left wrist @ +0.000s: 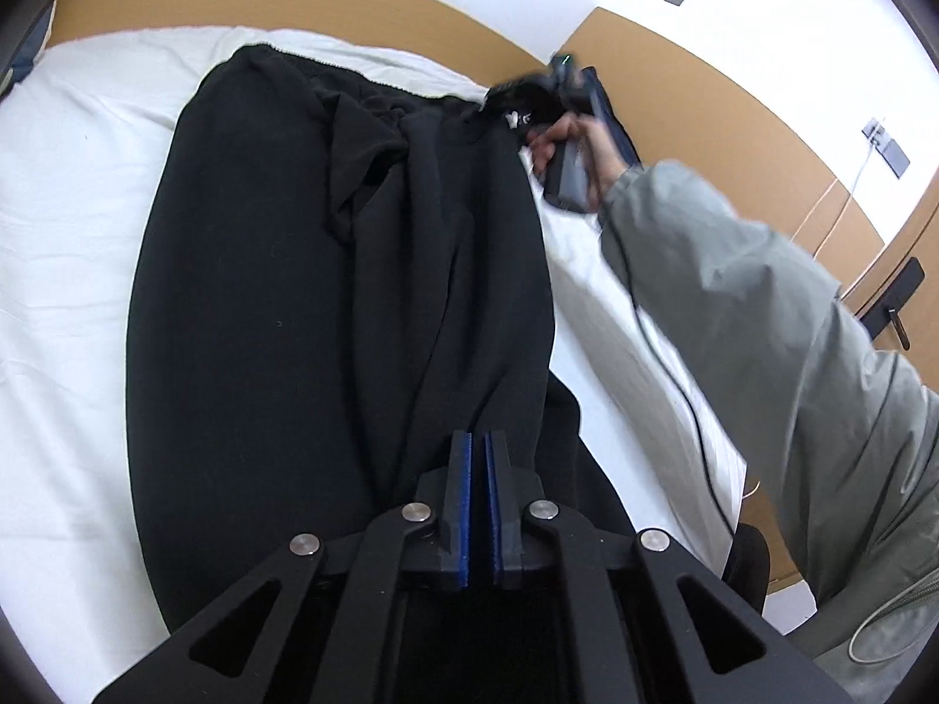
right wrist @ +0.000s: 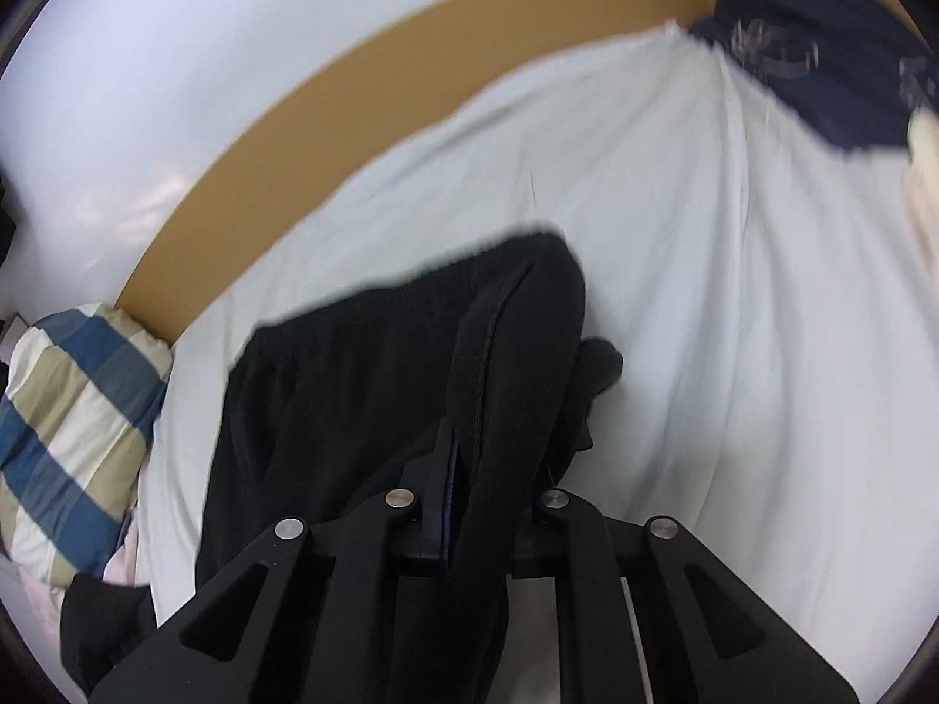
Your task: Fold clothes
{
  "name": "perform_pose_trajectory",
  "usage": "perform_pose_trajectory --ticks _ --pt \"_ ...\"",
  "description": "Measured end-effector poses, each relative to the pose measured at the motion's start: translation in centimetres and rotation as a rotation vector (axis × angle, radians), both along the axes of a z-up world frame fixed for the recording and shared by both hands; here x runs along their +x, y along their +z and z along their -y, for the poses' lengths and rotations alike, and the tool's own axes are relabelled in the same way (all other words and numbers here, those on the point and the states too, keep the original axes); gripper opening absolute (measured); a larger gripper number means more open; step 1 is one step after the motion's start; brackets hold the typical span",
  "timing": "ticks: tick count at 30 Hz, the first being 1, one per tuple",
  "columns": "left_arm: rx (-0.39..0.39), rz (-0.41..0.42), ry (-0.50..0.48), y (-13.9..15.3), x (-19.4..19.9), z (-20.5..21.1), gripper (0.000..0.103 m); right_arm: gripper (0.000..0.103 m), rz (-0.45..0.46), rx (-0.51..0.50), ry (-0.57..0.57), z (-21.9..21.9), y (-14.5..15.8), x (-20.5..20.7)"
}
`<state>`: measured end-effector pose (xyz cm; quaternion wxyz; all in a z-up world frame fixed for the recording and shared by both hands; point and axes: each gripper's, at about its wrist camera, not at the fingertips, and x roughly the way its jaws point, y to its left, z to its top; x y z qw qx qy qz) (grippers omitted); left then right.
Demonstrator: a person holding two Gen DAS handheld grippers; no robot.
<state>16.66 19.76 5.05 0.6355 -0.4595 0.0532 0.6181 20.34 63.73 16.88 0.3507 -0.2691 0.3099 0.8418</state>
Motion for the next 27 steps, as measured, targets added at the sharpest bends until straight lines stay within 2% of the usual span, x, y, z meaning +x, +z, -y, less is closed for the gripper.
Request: perform_pose_trajectory --ticks 3,7,11,13,16,18,20,22,23,24,25,27 --pt "0.019 0.029 0.016 0.1 -0.7 0.6 0.004 0.010 0.122 0.265 0.066 4.7 6.0 -5.7" --pt "0.045 0.016 0.068 0.9 -1.2 2.3 0.004 0.010 0.202 0.392 0.168 12.6 5.4 -14.7" --pt "0.026 0.022 0.140 0.2 -1.9 4.3 0.003 0.011 0.291 0.508 0.262 20.0 4.4 -23.5" --pt "0.017 0.037 0.178 -0.4 -2.3 5.3 0.004 0.011 0.397 0.481 0.260 20.3 0.4 -25.9" --pt "0.010 0.049 0.211 -0.9 -2.8 6.6 0.004 0.013 0.450 0.422 0.335 19.8 -3.8 -26.9" --pt "0.008 0.058 0.226 -1.1 -3.3 7.1 0.004 0.020 0.436 0.353 0.426 19.5 -4.6 -26.4" --pt "0.005 0.080 0.235 -1.4 -3.7 7.3 0.004 0.027 0.368 0.294 0.507 19.2 -3.6 -25.1" --pt "-0.001 0.088 0.233 -1.6 -3.7 7.3 0.004 0.042 0.269 0.231 0.576 18.8 -1.5 -22.7" --pt "-0.003 0.082 0.233 -1.6 -3.6 7.2 0.004 0.056 0.230 0.226 0.596 18.8 -0.2 -21.0" --pt "-0.003 0.073 0.233 -1.5 -3.4 7.2 0.004 0.064 0.191 0.221 0.615 18.8 1.0 -19.3" --pt "-0.003 0.064 0.234 -1.3 -3.2 7.1 0.005 0.066 0.160 0.220 0.627 18.8 2.2 -17.5" --pt "0.007 0.056 0.239 -1.0 -2.8 7.2 0.009 0.069 0.164 0.245 0.604 19.1 3.4 -13.2"
